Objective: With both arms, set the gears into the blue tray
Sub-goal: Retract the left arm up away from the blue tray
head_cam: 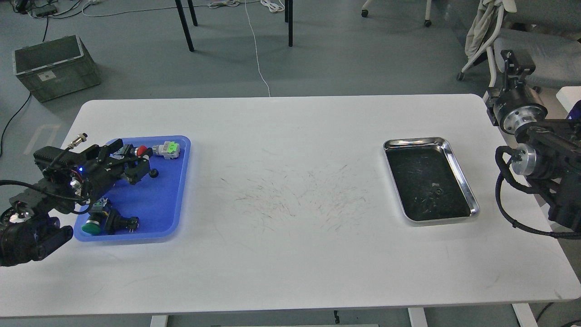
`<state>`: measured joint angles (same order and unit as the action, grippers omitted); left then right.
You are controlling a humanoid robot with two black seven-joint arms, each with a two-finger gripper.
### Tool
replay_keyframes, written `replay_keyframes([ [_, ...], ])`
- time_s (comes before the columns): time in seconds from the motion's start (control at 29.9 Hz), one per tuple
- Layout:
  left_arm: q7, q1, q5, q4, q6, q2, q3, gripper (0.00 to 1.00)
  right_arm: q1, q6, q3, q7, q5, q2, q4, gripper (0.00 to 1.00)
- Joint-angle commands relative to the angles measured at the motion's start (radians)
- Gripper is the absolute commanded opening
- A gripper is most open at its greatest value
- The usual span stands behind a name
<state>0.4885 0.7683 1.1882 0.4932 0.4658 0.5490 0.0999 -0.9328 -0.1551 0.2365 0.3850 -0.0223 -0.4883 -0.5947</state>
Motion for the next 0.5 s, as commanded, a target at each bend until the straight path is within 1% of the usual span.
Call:
replay_keyframes([
  [0.0, 0.0, 0.038, -0.126, -0.002, -0.047, 0.026, -0.022, 0.99, -0.004, 0.003, 0.0, 0.0, -0.019, 0.0, -0.007, 0.94],
  [0.07, 0.0, 0.074, -0.211, -0.005, -0.094, 0.041, -0.019, 0.99, -0.006, 0.005, 0.0, 0.0, -0.034, 0.001, -0.013, 0.94],
  [0.13, 0.0, 0.107, -0.301, -0.007, -0.166, 0.045, -0.02, 0.98, -0.009, 0.008, -0.003, -0.005, -0.059, -0.007, -0.033, 0.94],
  [0.23, 0.0, 0.155, -0.442, -0.015, -0.245, 0.052, -0.019, 0.98, -0.032, 0.011, -0.055, -0.009, -0.132, -0.012, -0.071, 0.94],
  [0.33, 0.0, 0.186, -0.519, -0.09, -0.266, 0.039, -0.022, 0.98, -0.069, 0.012, -0.121, -0.011, -0.157, -0.016, -0.091, 0.94],
  [0.47, 0.0, 0.195, -0.553, -0.14, -0.271, 0.039, -0.06, 0.98, -0.101, 0.032, -0.206, -0.006, -0.165, -0.029, -0.137, 0.94],
])
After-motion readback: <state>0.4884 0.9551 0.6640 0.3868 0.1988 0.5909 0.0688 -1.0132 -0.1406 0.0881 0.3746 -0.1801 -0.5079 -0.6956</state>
